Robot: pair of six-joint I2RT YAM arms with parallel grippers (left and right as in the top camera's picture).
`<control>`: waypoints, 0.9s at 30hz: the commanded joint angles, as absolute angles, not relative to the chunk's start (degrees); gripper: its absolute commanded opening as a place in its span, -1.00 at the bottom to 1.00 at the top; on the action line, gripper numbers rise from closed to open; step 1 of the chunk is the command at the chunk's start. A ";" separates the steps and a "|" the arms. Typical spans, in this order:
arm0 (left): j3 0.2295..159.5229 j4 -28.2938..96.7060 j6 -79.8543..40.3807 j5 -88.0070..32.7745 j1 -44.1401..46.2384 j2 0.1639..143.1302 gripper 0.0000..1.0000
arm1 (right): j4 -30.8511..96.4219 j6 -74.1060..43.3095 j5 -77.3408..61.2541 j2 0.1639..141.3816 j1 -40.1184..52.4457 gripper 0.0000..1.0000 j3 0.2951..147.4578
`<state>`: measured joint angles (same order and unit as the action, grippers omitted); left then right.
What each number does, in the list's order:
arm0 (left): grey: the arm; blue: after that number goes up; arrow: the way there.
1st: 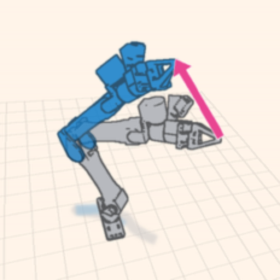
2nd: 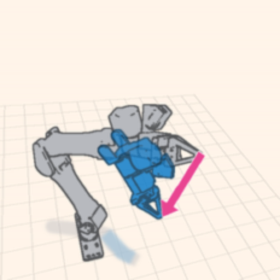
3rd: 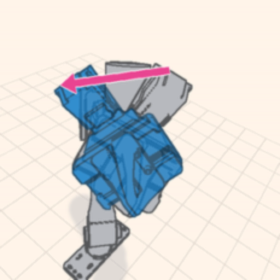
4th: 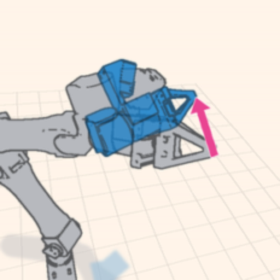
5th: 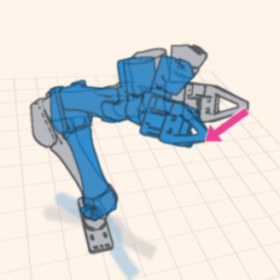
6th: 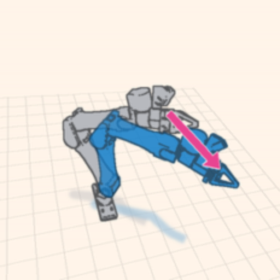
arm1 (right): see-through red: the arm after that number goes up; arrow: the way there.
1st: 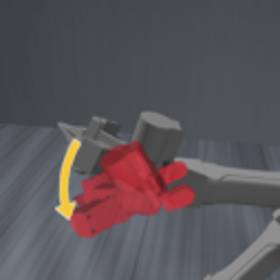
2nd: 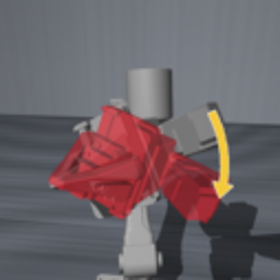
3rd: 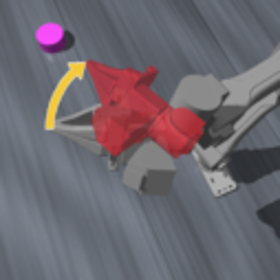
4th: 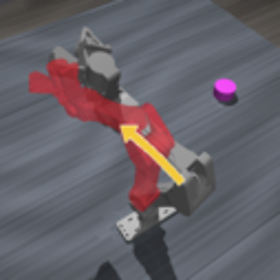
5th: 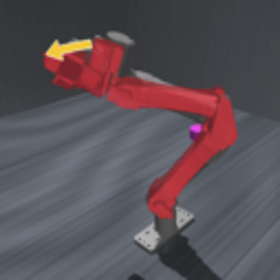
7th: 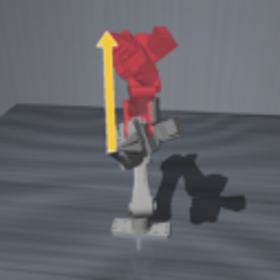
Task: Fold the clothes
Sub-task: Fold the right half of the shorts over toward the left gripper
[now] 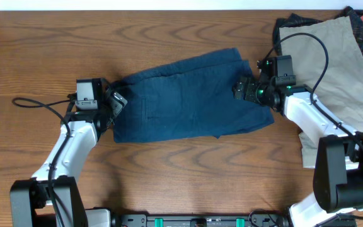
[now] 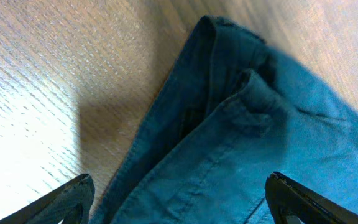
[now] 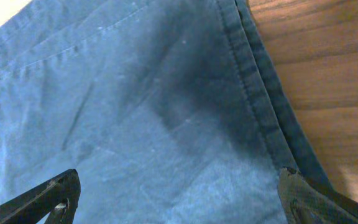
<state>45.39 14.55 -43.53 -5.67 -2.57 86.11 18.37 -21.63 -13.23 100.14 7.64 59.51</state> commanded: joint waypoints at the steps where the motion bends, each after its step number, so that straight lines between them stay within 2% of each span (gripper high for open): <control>1: 45.54 14.96 -38.83 -6.44 -2.81 88.49 0.79 | 19.00 -19.62 -12.84 95.50 7.42 0.98 60.05; 7: 45.54 14.92 -38.35 -10.15 -2.81 92.33 0.78 | 21.30 -19.64 -7.68 92.99 6.83 0.98 60.05; 16: 45.39 15.09 -38.11 -13.78 -2.66 98.04 0.81 | 27.77 -19.64 -7.79 93.01 6.81 0.99 60.03; 18: 45.39 15.14 -38.06 -16.47 -2.66 100.01 0.54 | 28.80 -19.62 -8.80 93.01 6.81 0.98 60.03; 19: 45.39 15.14 -37.52 -18.09 -2.66 100.77 0.30 | 29.17 -19.64 -9.61 93.01 6.83 0.99 60.03; 22: 45.39 15.25 -34.17 -22.41 -2.66 101.82 -0.63 | 29.69 -19.33 -12.49 93.01 6.83 0.97 59.99; 23: 45.39 15.55 -33.54 -22.96 -2.68 101.80 -0.85 | 29.69 -18.94 -13.17 93.01 6.92 0.88 59.99; 25: 45.41 17.17 -33.15 -23.38 -2.72 101.06 -0.88 | 29.65 -17.61 -14.35 93.01 7.42 0.49 59.99; 27: 45.58 19.94 -32.18 -23.35 -2.74 99.61 -0.88 | 29.74 -17.04 -14.70 93.01 8.23 -0.14 59.94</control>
<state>47.72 15.92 -34.83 -20.93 -3.07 98.41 29.58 -18.59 -12.38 93.27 7.55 59.53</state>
